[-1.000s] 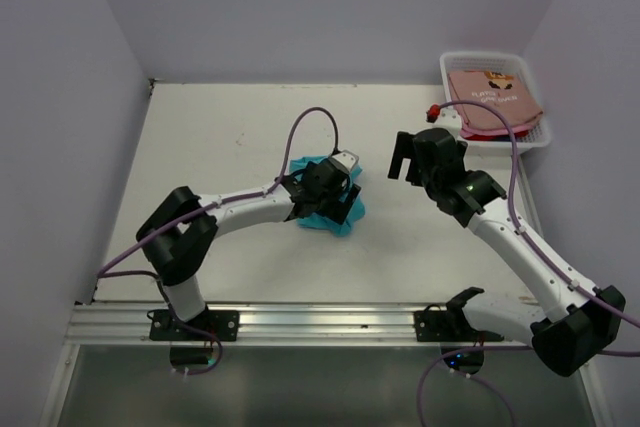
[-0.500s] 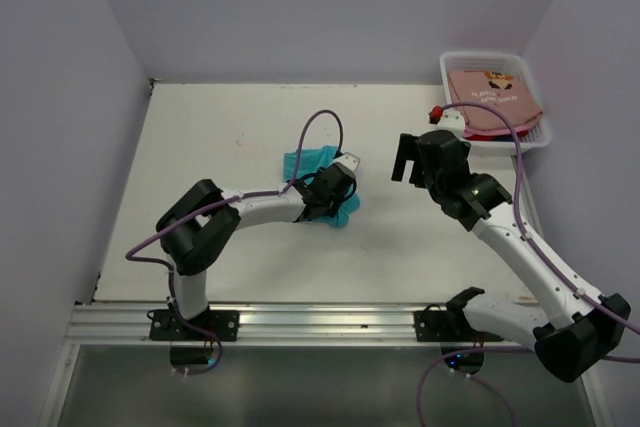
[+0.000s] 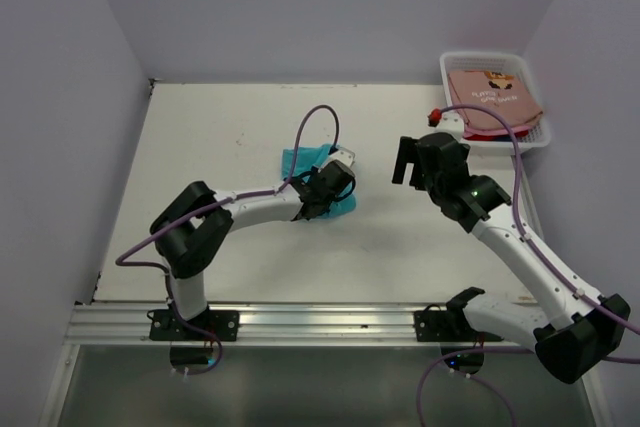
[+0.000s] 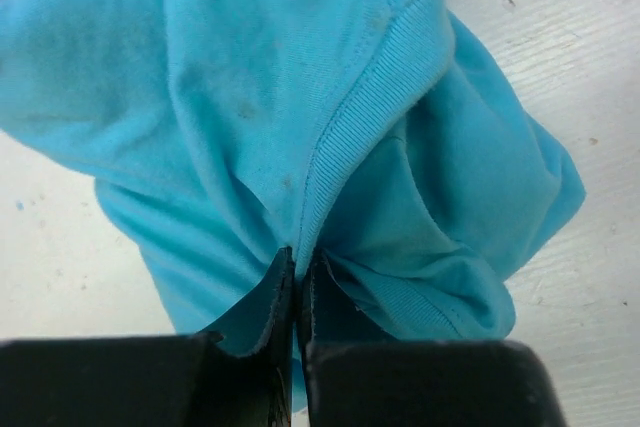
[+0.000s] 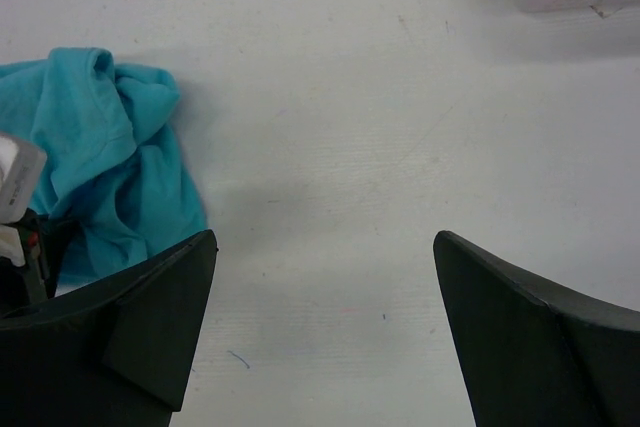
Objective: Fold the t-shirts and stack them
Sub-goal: Flatten the tshirt out
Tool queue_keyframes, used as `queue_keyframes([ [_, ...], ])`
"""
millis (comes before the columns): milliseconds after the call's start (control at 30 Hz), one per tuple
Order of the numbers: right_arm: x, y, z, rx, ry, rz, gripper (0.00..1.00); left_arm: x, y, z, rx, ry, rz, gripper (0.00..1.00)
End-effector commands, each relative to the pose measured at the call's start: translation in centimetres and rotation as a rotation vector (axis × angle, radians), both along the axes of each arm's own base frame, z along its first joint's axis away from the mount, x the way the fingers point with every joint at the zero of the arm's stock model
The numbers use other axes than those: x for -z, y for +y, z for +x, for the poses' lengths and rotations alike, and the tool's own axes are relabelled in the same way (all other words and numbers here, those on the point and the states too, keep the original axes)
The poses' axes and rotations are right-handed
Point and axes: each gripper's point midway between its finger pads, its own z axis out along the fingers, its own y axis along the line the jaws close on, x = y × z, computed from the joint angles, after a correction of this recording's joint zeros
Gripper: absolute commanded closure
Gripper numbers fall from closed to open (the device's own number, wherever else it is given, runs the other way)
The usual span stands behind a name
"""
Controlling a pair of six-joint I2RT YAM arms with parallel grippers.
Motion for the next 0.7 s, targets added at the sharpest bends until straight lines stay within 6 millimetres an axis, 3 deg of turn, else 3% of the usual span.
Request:
queue_keyframes([
  [0,0.1,-0.1,0.2,-0.008,-0.007,-0.010,0.06,-6.8,0.4,1.3,-0.077,-0.118,-0.036,1.00],
  [33,0.2,-0.1,0.3,-0.005,-0.003,-0.015,0.06,-8.3,0.5,1.2,-0.085,-0.138,-0.033,1.00],
  [67,0.6,0.0,0.4,-0.006,0.004,-0.018,0.06,-11.5,0.4,1.0,-0.080,-0.174,-0.048,1.00],
  [133,1.4,0.3,0.6,-0.015,0.023,-0.019,0.04,-14.9,0.9,0.9,-0.097,-0.224,-0.056,1.00],
  [167,1.9,0.7,1.0,-0.019,0.032,-0.017,0.04,-17.9,1.4,0.6,-0.100,-0.251,-0.075,1.00],
  [267,2.9,2.0,1.5,-0.052,0.055,0.013,0.02,-22.1,3.0,-0.1,-0.115,-0.290,-0.085,1.00],
  [433,5.3,5.2,3.3,-0.139,0.120,0.063,0.01,-25.2,5.2,-1.6,-0.136,-0.298,-0.107,1.00],
  [600,6.0,8.8,5.8,-0.235,0.136,0.120,0.01,-25.7,7.5,-3.1,-0.179,-0.283,-0.097,1.00],
  [667,7.6,9.8,6.7,-0.259,0.174,0.117,0.01,-25.8,8.5,-3.8,-0.197,-0.273,-0.093,1.00],
])
